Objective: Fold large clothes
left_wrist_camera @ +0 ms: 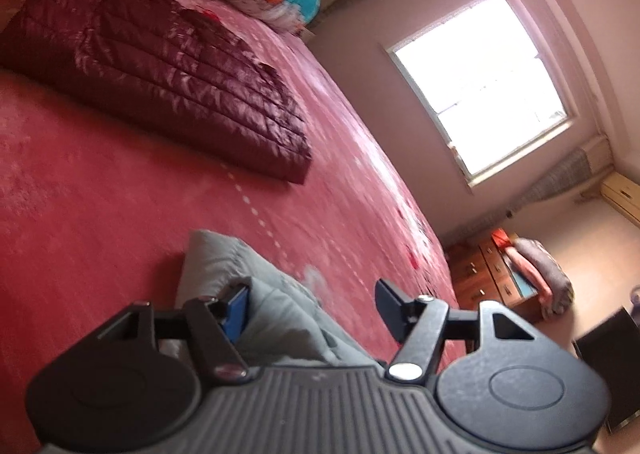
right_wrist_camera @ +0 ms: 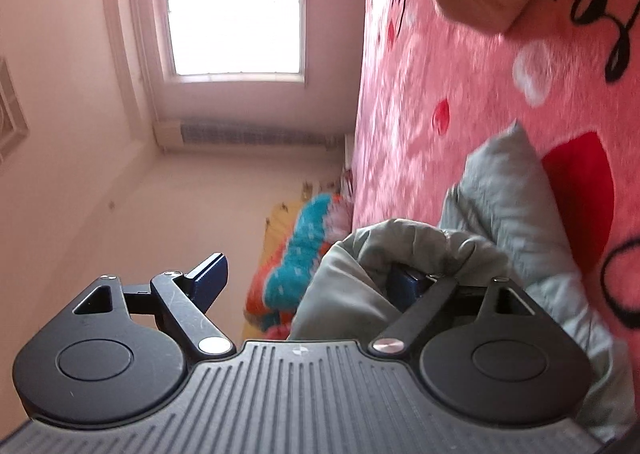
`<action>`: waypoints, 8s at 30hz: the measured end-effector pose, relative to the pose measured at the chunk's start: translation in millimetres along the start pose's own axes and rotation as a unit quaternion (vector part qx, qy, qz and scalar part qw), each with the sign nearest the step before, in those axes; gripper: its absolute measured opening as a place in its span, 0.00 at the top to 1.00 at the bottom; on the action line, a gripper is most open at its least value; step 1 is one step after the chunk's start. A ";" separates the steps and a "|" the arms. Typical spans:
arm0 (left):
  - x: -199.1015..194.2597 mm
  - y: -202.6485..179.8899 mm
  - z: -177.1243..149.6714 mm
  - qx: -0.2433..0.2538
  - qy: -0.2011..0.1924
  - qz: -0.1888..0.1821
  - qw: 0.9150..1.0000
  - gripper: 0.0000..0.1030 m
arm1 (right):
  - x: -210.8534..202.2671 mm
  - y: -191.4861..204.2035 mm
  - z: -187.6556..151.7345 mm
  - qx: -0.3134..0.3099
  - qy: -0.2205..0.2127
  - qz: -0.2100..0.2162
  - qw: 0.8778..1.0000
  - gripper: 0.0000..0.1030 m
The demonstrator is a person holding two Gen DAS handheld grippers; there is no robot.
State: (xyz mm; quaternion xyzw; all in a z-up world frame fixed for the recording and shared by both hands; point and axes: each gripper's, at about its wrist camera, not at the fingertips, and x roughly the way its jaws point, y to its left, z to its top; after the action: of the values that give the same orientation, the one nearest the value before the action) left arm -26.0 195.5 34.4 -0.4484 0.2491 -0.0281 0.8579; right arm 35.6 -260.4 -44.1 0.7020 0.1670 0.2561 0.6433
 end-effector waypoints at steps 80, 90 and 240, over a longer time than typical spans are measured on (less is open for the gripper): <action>179.6 -70.4 -95.3 0.432 0.048 0.174 0.883 0.20 | 138.3 -10.1 -39.6 -0.488 0.068 -0.429 0.757 0.00; 179.4 -71.3 -96.2 0.435 0.051 0.178 0.881 0.20 | 140.5 -6.2 -43.3 -0.494 0.066 -0.432 0.751 0.00; 96.2 23.6 -19.6 0.082 0.145 0.001 0.986 0.72 | 77.6 10.1 -20.5 -0.305 0.120 -0.270 0.905 0.57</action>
State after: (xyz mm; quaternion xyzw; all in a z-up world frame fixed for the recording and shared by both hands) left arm 45.1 168.7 -32.0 -0.3677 0.3676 -0.1125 0.8468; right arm 86.0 -201.1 -22.1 0.3631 0.3398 0.1933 0.8458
